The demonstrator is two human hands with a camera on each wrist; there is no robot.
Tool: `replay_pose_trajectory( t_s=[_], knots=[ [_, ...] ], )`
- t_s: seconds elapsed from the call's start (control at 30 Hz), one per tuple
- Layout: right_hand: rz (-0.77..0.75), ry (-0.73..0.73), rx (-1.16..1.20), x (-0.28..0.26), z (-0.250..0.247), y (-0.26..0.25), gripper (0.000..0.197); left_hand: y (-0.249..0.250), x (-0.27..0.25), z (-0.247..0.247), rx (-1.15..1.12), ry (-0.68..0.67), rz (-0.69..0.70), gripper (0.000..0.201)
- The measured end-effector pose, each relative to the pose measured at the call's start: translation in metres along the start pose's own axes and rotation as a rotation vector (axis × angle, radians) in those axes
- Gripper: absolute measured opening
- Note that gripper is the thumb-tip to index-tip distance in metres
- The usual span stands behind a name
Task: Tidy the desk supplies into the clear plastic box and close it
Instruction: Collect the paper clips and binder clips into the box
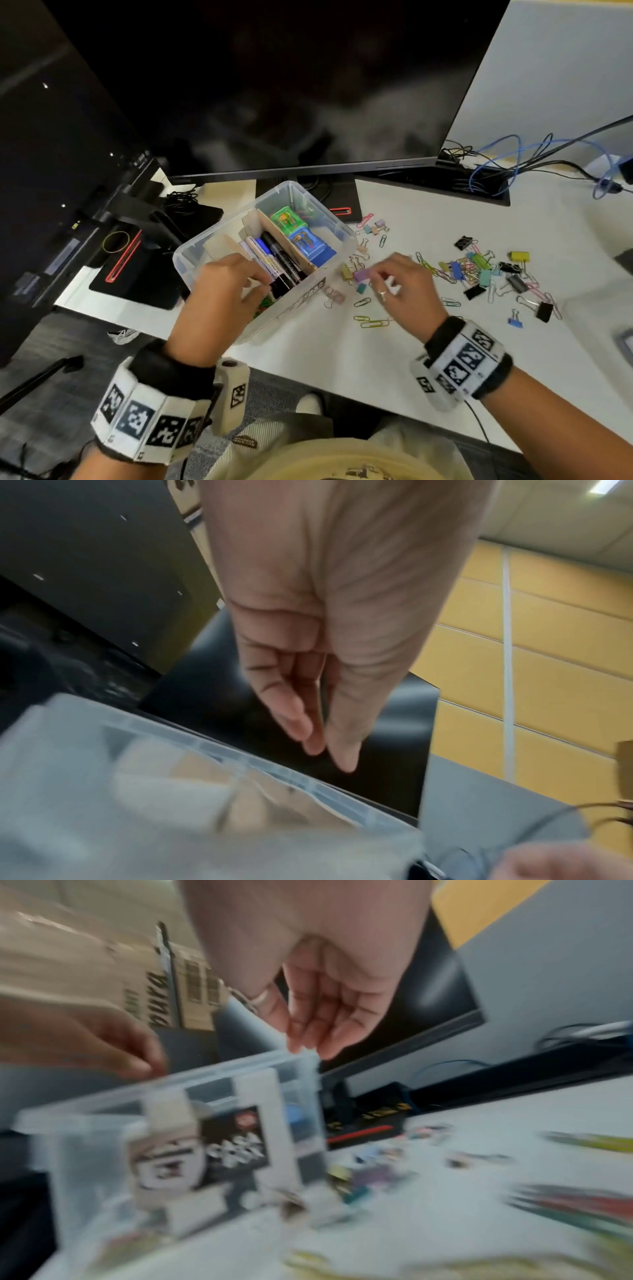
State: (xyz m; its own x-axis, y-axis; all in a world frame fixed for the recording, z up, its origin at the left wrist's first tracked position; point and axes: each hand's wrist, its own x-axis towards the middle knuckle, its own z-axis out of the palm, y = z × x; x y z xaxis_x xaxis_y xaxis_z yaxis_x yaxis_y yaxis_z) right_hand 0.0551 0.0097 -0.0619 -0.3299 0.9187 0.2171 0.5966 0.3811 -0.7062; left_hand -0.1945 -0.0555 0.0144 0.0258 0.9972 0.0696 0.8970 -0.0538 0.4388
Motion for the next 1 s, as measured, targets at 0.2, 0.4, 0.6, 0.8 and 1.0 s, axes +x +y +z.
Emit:
replay_pose_trajectory(
  t_s=[0.2,0.4,0.6,0.8,1.0],
  knots=[
    [0.315,-0.475,-0.461,-0.007,-0.009,0.093,0.048,0.054,0.009,0.083,-0.041,-0.201,0.321,0.019],
    [0.166,-0.542,-0.401,-0.055,-0.015,0.087,0.049,0.064,0.028,0.169,0.275,-0.554,0.2,0.031],
    [0.141,-0.515,-0.28,-0.054,-0.027,0.09,0.052,0.071,0.013,0.181,0.359,-0.522,0.175,0.06],
    [0.153,-0.409,-0.305,-0.015,-0.041,0.101,0.067,0.074,0.014,0.18,0.317,-0.525,0.254,0.048],
    [0.11,-0.582,-0.516,-0.026,-0.047,0.115,0.048,0.102,0.055,0.184,0.249,-0.468,0.247,0.051]
  ],
)
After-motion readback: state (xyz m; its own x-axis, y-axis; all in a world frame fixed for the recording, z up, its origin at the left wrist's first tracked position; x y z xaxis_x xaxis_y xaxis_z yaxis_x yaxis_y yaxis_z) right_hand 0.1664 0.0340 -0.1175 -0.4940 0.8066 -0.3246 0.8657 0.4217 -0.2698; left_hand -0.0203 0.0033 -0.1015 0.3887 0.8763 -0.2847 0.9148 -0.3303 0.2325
